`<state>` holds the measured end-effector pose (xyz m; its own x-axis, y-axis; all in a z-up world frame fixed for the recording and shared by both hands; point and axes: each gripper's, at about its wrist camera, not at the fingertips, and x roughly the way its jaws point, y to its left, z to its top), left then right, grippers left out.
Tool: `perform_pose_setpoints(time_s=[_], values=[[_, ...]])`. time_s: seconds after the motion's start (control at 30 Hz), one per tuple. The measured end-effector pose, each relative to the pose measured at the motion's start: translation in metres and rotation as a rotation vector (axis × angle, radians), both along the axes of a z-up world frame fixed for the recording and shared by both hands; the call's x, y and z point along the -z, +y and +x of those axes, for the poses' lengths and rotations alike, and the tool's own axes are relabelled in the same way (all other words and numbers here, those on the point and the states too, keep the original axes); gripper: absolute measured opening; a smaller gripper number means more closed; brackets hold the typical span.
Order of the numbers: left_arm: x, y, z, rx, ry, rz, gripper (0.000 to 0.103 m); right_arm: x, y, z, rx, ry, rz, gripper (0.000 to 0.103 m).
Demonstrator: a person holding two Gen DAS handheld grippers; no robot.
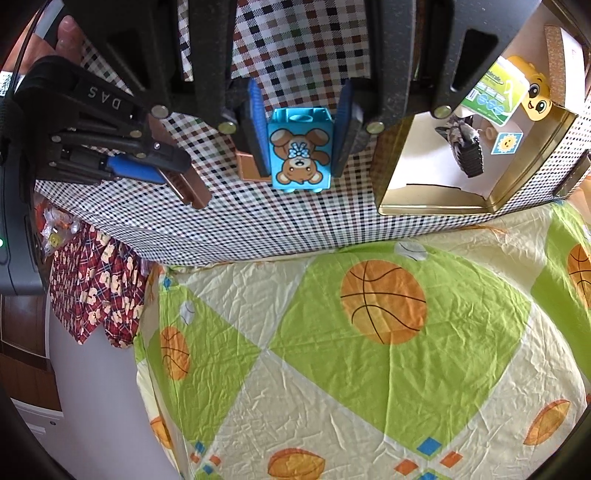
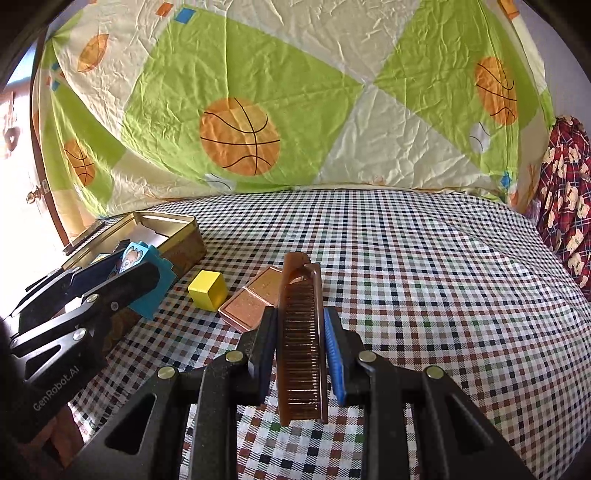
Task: Organize rigid objects
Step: 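Lift the teddy-bear block with the left tool while the right tool lifts the comb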
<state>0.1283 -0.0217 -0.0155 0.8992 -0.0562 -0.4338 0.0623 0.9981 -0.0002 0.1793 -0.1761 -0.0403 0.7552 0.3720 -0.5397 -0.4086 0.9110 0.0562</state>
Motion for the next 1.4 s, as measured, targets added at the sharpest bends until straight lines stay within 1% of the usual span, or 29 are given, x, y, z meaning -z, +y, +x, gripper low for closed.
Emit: perform_pose_setpoints(time_s=[0.57,1.4], values=[[-0.006,0.003,-0.016,-0.043,-0.09,-0.004,0.031,-0.007,-0.002,-0.015,-0.005,-0.081,0.024,0.028],[-0.012,0.011,-0.033,-0.105,-0.174,-0.019,0.031,-0.018,-0.005,-0.033,-0.009,-0.193,0.05,0.028]])
